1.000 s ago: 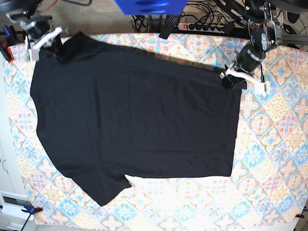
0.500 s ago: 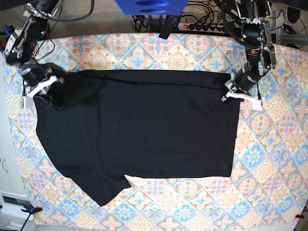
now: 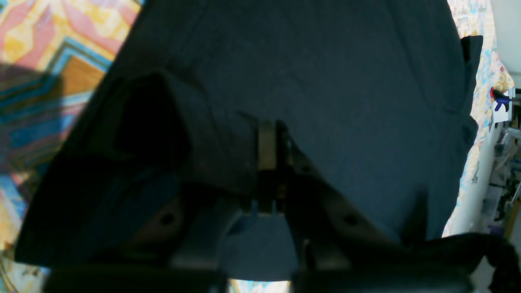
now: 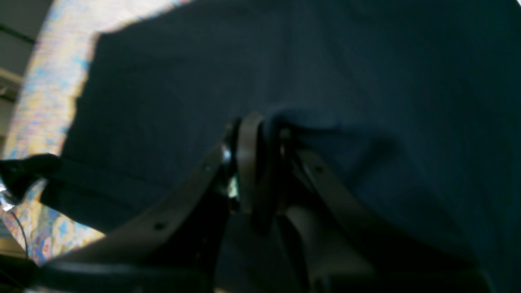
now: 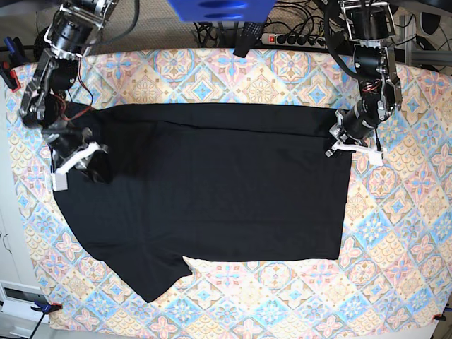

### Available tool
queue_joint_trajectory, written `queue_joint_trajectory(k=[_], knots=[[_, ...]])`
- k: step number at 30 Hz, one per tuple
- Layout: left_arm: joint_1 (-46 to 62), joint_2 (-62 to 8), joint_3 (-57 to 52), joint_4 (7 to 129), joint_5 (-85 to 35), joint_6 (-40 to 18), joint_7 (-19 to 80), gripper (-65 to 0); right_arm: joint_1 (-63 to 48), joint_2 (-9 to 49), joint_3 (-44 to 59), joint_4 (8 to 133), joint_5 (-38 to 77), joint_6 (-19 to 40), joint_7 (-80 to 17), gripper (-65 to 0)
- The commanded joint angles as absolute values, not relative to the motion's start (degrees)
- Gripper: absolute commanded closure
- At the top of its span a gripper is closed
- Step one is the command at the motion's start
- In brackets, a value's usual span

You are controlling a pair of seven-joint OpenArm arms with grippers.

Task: Fold the T-shirt properly

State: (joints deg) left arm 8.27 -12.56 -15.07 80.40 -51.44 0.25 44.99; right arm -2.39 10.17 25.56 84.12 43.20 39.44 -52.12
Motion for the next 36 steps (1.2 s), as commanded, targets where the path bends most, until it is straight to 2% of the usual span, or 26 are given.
queue_joint_trajectory(k=[1,4,7,11,13,15,19,24,36], knots=[[7.6,-13.2,-15.3,81.4,-52.3,-0.1,44.4,-1.0,-2.2,11.2,26.0,85.2,44.1,40.0,-51.4,-6.9],[7.9,-13.2,-15.5,81.5,-52.4,-0.1,44.7,-1.2,-2.2,11.4,26.2,86.6,44.1,40.0,-51.6,-7.3],[8.1,-13.3,-15.5,81.7,-52.4,-0.1,44.9,-3.6,-2.9,11.7,26.4,89.6,44.1,40.0,-51.7,-12.8],[11.1,-13.6,-15.9,85.2,-53.8,0.0,44.9,-20.2,-7.5,12.8,27.1,94.3,44.1,40.0,-51.8,-22.3],[13.0,-13.6,-18.2,88.5,-54.1,0.0,44.8,-27.6,-10.0,12.9,28.0,96.7,44.1,40.0,-51.8,-22.7],[15.3,-13.3,-20.6,91.3,-54.2,0.0,45.0,-31.0,-12.4,12.9,29.3,98.8,44.1,40.0,-51.8,-22.5],[19.3,-13.3,-23.9,95.1,-59.4,0.0,49.4,-31.6,-17.7,12.9,32.2,100.1,44.1,40.0,-51.8,-22.5],[21.5,-13.3,-24.0,93.3,-62.3,0.0,50.8,-31.6,-22.6,12.9,32.9,99.7,44.1,40.0,-51.7,-22.8],[22.3,-10.9,-24.0,89.8,-62.4,0.1,51.2,-31.4,-24.8,12.8,32.7,99.6,44.1,40.0,-51.7,-22.9]])
